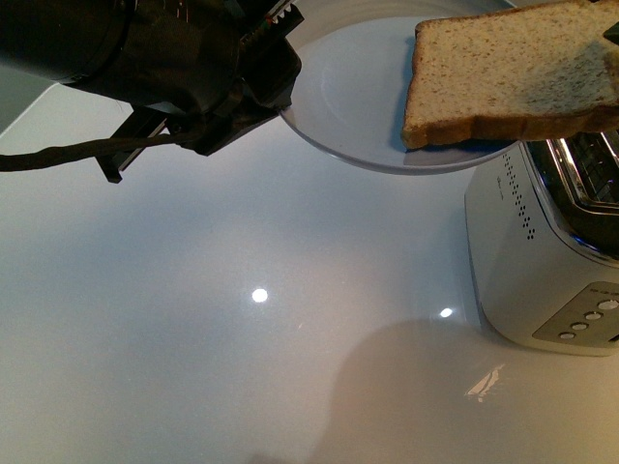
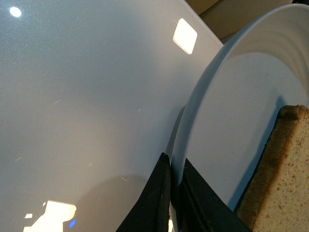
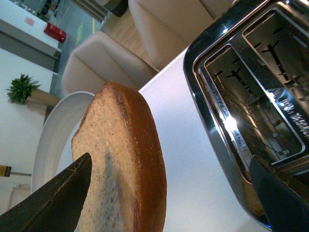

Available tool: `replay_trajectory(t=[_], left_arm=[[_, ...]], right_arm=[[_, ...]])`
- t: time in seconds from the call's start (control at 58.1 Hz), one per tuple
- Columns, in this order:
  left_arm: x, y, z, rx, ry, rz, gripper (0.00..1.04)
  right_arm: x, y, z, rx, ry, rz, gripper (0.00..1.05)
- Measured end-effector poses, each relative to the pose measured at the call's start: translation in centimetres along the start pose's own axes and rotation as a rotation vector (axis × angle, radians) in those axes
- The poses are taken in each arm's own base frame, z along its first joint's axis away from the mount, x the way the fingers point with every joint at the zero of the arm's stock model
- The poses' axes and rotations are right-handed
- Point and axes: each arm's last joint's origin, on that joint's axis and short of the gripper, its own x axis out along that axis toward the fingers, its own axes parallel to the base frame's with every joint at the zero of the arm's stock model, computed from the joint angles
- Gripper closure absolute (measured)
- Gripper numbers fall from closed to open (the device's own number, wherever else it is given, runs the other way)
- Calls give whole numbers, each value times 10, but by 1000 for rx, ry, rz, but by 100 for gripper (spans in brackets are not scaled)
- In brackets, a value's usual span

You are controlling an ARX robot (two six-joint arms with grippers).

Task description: Left arm holds plate, right arm toasts bread

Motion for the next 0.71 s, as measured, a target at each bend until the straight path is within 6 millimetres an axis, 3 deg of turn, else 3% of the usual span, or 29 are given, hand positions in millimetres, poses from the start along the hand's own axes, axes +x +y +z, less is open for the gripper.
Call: replay_trajectory(t=[0.241,0.293,0.448,0.62,0.706], left_arm=[[0,0,0,0,0,0,102],[0,0,0,0,0,0,102],[0,0,0,0,0,0,102],[0,0,0,0,1,0,102],[0,0,0,0,1,-1,102]], right_arm=[[17,10,-1,45,0,36,9],[18,12,-1,50,-2,42,13],[20,14,-4,57,4,51,39],[20,16,-4,67,5,71,80],[18,19,-2,63,-4,86,90]])
